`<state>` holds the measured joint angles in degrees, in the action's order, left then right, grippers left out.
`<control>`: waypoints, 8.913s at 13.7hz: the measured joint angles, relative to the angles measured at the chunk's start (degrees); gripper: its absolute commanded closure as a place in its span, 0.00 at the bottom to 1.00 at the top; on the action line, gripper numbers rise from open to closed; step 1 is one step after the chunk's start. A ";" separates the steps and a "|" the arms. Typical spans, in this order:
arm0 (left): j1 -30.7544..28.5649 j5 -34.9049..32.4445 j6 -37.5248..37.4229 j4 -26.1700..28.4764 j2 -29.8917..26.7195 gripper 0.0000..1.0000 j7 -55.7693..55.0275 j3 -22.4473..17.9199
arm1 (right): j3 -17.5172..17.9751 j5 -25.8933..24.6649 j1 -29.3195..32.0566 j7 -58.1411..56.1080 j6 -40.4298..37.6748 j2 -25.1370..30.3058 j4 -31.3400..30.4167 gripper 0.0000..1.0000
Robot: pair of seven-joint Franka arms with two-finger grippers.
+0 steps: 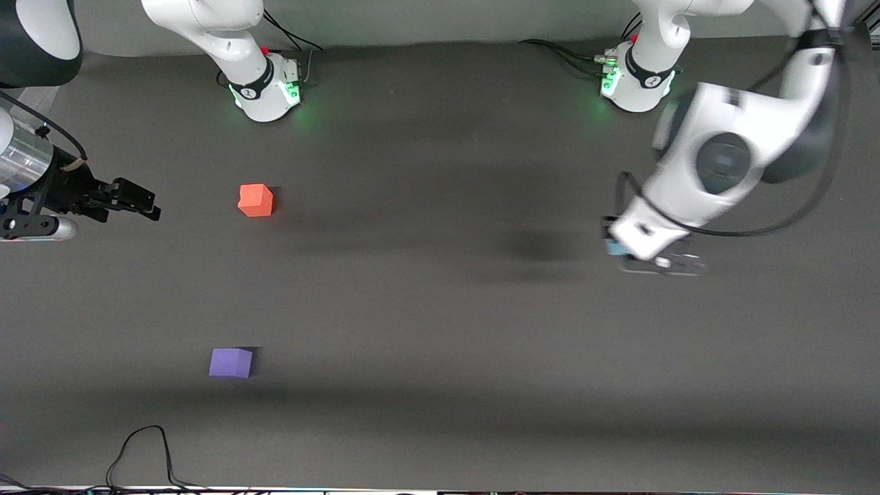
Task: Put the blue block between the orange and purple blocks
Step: 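Carry the light-blue cube with the left gripper toward the table's middle, then lower the cube, open the left gripper while the right gripper approaches, then close the right gripper on the light-blue cube while the left gripper withdraws, then carry the light-blue cube with the right gripper toward the orange cube, then lower the cube between the orange and purple cubes, open the right gripper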
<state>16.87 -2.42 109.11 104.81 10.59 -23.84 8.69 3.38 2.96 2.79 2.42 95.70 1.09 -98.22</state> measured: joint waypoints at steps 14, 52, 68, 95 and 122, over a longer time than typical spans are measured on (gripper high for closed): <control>28.23 -1.35 17.22 -15.61 32.15 0.00 -30.57 1.20 | 0.00 0.00 -0.01 0.00 -0.01 0.00 -0.02 0.00; -14.75 -0.26 -20.77 -13.14 -9.06 0.00 30.75 -9.86 | 0.79 0.06 -48.42 43.94 36.81 -32.90 -4.76 0.00; -14.96 -0.24 -20.72 -12.72 -9.67 0.00 29.53 -8.52 | 0.51 -0.74 -48.77 45.21 44.70 -35.81 -7.75 0.71; -14.94 0.34 -20.52 -12.23 -9.64 0.00 26.40 -8.45 | -47.30 3.93 -47.91 -5.66 26.10 -11.57 -19.07 0.70; -14.95 0.65 -18.32 -11.59 -9.00 0.00 23.45 -8.44 | -43.85 26.07 -47.97 -21.45 44.71 -29.60 -26.79 0.57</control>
<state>1.91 -1.77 90.78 93.22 1.59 -0.39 0.25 -40.47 29.03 -45.18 -19.03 140.41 -28.51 -125.01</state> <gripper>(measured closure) 0.000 0.410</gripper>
